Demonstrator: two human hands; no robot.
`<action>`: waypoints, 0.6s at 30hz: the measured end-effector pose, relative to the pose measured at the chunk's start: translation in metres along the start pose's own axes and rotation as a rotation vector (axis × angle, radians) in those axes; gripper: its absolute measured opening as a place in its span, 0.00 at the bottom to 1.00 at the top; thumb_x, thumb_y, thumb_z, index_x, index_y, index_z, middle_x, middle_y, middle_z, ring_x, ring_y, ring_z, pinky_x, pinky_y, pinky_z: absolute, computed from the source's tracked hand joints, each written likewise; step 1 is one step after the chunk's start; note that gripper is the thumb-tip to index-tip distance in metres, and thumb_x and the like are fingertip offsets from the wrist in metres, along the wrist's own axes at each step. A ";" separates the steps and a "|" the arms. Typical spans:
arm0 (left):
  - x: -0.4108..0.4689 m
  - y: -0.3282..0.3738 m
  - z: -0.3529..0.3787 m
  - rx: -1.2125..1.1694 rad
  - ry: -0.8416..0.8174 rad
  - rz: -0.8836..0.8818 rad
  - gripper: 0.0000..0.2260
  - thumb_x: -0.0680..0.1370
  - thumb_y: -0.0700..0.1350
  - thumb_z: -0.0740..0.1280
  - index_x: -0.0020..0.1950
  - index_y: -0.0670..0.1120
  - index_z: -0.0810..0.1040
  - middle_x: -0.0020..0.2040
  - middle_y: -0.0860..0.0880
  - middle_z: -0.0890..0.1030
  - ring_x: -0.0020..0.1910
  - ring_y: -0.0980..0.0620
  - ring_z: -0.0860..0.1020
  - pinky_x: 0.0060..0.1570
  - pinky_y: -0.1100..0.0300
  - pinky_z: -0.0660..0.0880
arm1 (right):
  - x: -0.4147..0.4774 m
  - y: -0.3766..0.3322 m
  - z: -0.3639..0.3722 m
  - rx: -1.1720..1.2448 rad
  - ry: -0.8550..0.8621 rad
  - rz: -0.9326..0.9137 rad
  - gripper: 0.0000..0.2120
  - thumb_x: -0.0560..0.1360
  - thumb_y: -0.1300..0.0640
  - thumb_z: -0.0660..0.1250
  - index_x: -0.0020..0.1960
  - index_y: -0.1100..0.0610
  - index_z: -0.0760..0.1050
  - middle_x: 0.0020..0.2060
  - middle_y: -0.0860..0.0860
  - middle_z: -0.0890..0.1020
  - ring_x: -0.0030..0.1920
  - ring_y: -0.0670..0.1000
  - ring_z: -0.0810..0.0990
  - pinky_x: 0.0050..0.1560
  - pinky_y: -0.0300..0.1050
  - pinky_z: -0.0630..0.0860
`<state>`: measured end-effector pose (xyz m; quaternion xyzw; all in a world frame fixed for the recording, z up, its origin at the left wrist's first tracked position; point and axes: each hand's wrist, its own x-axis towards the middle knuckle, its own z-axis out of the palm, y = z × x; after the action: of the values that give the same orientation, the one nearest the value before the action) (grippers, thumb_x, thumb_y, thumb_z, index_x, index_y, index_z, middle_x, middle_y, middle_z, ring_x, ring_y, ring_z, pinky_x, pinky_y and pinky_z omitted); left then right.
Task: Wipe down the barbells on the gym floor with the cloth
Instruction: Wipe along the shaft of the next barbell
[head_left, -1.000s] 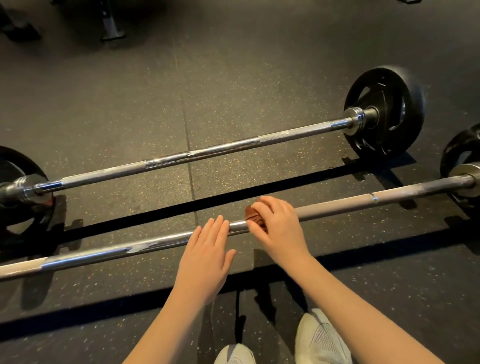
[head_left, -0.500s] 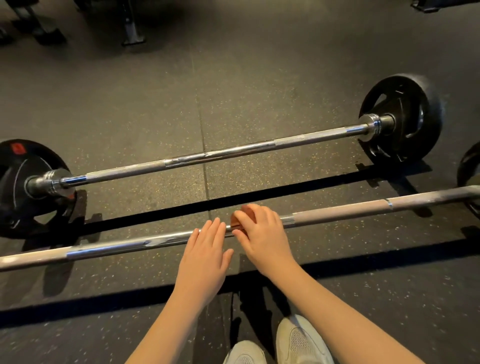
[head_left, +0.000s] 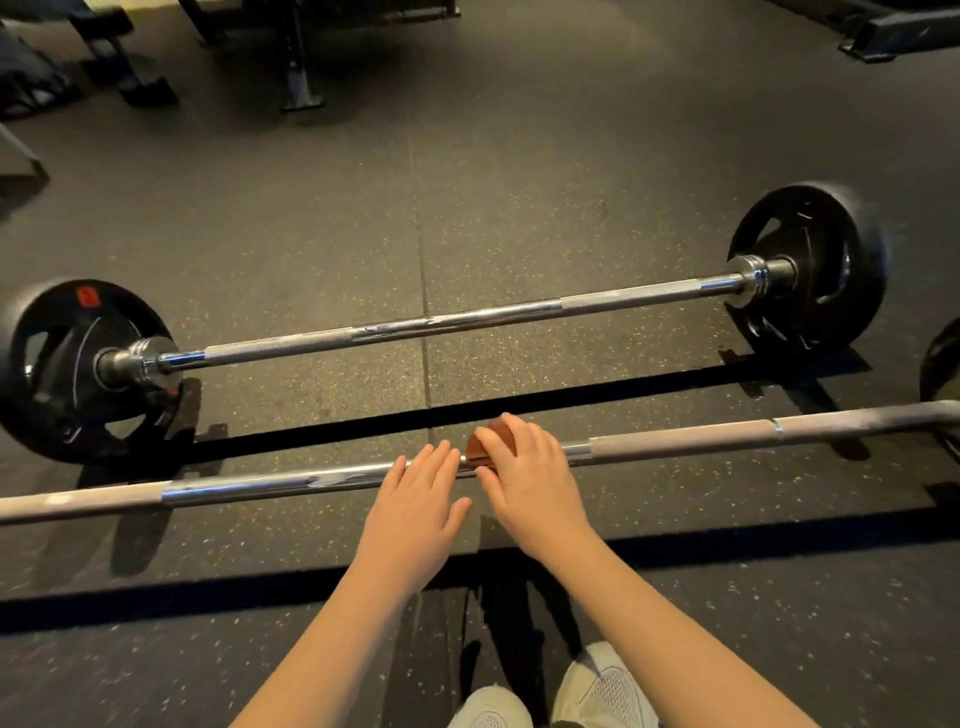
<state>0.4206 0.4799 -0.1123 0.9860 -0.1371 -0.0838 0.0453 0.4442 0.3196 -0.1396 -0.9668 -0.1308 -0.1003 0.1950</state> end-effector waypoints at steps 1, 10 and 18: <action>0.000 -0.001 -0.002 -0.001 -0.008 0.000 0.41 0.70 0.61 0.31 0.79 0.46 0.53 0.79 0.50 0.54 0.78 0.52 0.51 0.74 0.56 0.42 | 0.003 0.004 -0.002 0.004 -0.021 -0.027 0.19 0.76 0.44 0.58 0.63 0.52 0.73 0.60 0.55 0.76 0.56 0.58 0.76 0.58 0.55 0.74; -0.031 -0.031 -0.018 -0.057 -0.007 -0.013 0.40 0.71 0.62 0.35 0.78 0.45 0.59 0.77 0.50 0.59 0.77 0.51 0.55 0.70 0.60 0.41 | -0.017 -0.011 0.007 -0.076 0.050 0.041 0.24 0.67 0.53 0.77 0.61 0.52 0.75 0.58 0.58 0.76 0.57 0.60 0.75 0.58 0.58 0.75; -0.053 -0.082 -0.029 -0.081 0.090 -0.074 0.38 0.73 0.63 0.38 0.77 0.45 0.61 0.76 0.50 0.61 0.76 0.50 0.58 0.73 0.58 0.46 | -0.003 -0.019 0.008 -0.034 0.017 -0.200 0.25 0.65 0.52 0.79 0.59 0.53 0.75 0.55 0.55 0.78 0.51 0.57 0.79 0.50 0.52 0.78</action>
<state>0.3972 0.5755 -0.0847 0.9905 -0.0950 -0.0463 0.0883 0.4368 0.3390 -0.1414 -0.9512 -0.2234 -0.1296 0.1688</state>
